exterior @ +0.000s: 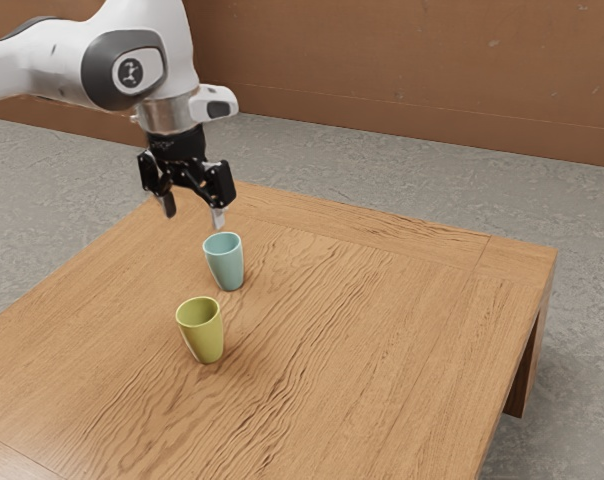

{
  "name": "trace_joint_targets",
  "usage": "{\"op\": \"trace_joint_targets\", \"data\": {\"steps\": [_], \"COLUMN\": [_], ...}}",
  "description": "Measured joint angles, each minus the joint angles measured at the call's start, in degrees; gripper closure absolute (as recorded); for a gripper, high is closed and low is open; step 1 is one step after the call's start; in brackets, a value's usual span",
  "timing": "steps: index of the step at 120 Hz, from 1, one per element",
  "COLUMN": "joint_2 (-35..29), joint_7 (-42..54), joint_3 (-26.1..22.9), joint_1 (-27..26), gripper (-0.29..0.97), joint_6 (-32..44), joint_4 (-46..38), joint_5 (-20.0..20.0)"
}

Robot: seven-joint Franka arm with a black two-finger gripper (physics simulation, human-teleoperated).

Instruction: Place the left cup onto the right cup

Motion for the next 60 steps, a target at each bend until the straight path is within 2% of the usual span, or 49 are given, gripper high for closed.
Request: {"op": "trace_joint_targets", "data": {"steps": [28, 60], "joint_2": [1.2, 8.7], "joint_7": [0.7, 1.1], "joint_3": [0.2, 0.5], "joint_1": [1.3, 4.5], "gripper": [0.02, 0.02], "joint_6": [-1.0, 6.8], "joint_4": [0.1, 0.1], "joint_5": [2.2, 3.6]}}
